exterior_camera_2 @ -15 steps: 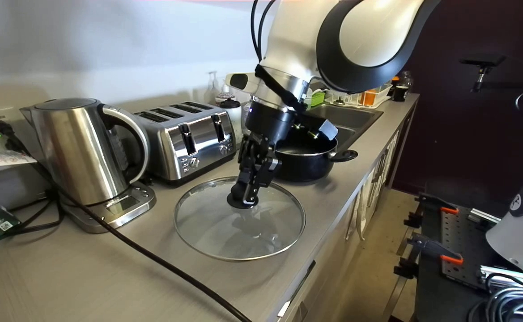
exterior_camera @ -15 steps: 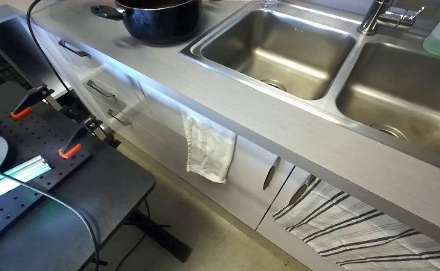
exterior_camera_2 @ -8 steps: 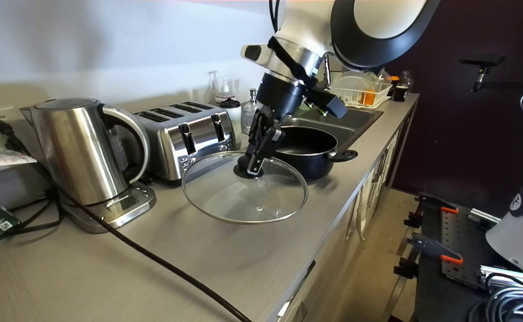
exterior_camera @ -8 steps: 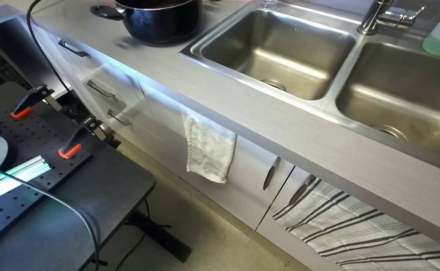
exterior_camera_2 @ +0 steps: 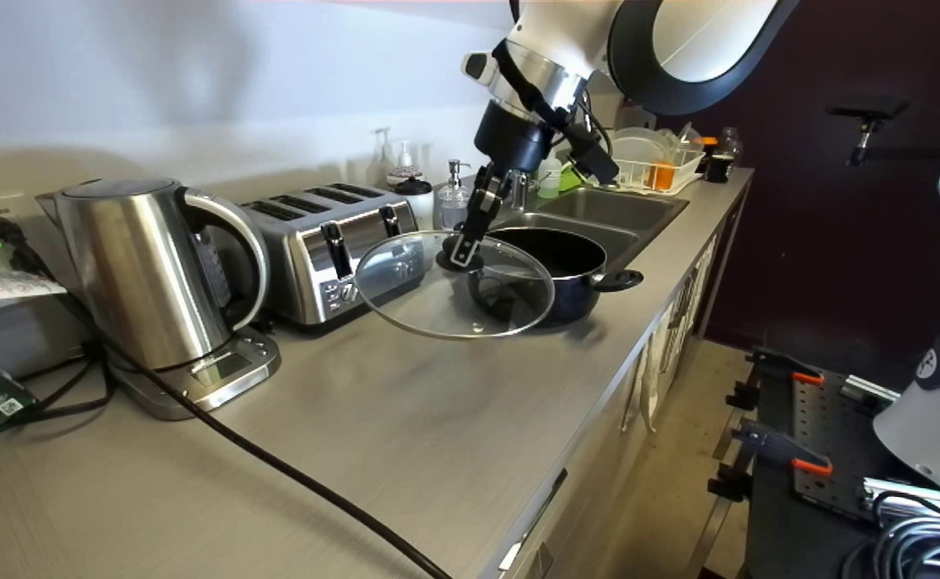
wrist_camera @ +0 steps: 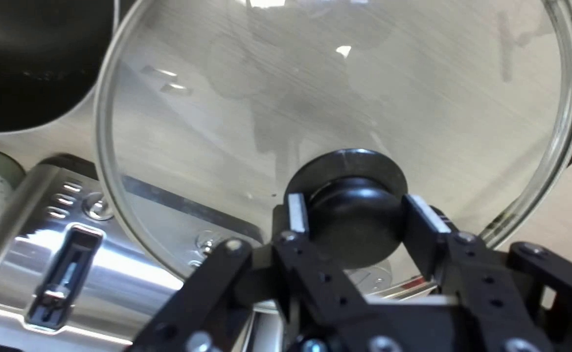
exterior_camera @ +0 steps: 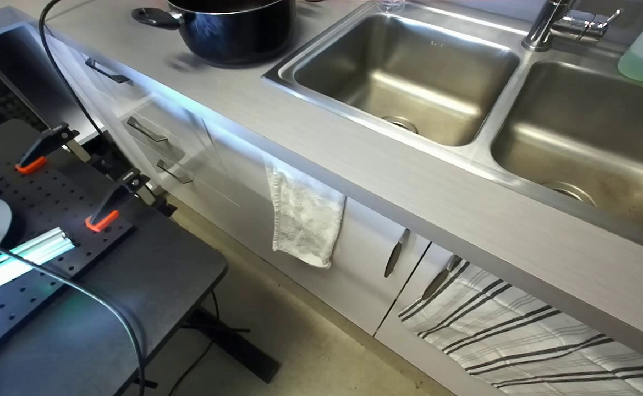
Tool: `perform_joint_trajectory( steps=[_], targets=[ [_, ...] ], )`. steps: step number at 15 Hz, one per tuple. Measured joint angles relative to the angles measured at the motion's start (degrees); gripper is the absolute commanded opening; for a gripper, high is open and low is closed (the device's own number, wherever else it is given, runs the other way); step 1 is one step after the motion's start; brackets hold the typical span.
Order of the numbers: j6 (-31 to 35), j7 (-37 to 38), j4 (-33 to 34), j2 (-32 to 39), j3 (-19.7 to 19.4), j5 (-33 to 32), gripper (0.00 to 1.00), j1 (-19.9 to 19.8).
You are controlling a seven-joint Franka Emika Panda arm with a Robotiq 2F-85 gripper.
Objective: Put the glass lid on the black pot
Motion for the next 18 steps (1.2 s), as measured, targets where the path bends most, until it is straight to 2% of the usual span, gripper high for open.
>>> perform_joint_trajectory(
  steps=[5, 8, 12, 18],
  targets=[
    [-0.3, 16.8, 0.0, -0.6, -1.8, -11.0, 0.25, -0.8],
    [-1.0, 23.6, 0.1, -0.6, -2.2, -14.6, 0.25, -1.3],
    [-1.9, 27.6, 0.2, -0.8, -2.9, -14.3, 0.25, -2.2],
    [-1.8, 27.5, 0.3, -1.1, -6.7, -8.4, 0.25, -2.3]
  ],
)
